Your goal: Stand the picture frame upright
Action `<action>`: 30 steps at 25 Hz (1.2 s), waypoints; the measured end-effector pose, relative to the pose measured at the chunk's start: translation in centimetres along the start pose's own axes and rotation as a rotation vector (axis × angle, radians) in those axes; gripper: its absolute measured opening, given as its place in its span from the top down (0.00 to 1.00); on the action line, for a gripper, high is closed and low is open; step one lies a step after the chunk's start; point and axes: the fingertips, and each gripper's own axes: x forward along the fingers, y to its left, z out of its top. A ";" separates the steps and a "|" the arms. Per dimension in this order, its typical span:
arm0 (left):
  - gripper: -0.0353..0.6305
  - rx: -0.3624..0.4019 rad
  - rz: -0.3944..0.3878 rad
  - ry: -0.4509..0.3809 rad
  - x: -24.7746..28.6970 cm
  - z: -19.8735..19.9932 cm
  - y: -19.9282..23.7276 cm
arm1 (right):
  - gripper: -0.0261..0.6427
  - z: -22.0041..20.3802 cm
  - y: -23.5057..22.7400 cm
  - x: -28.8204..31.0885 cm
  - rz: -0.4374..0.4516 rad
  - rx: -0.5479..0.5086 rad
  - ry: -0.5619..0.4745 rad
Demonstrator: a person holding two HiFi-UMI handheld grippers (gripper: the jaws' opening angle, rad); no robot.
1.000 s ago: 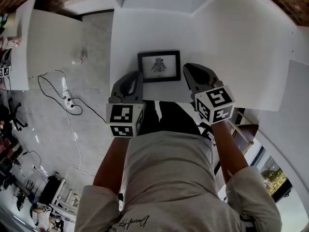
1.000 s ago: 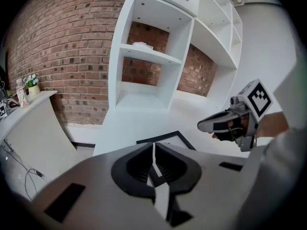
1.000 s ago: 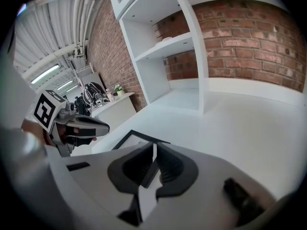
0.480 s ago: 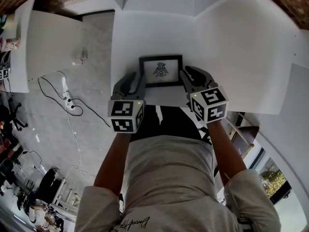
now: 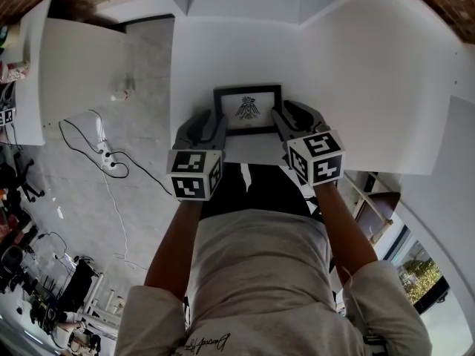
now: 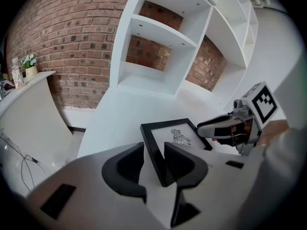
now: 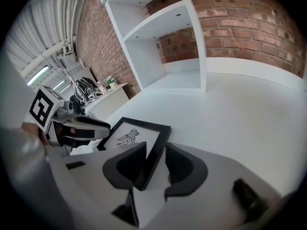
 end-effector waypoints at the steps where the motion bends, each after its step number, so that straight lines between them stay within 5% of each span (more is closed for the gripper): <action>1: 0.74 0.000 0.000 0.003 0.1 -0.1 0.1 | 0.80 0.0 0.0 0.1 -0.002 0.000 0.002; 30: 0.80 -0.043 0.010 0.047 1.4 0.1 0.0 | 0.80 0.0 -0.5 0.9 0.012 0.035 0.038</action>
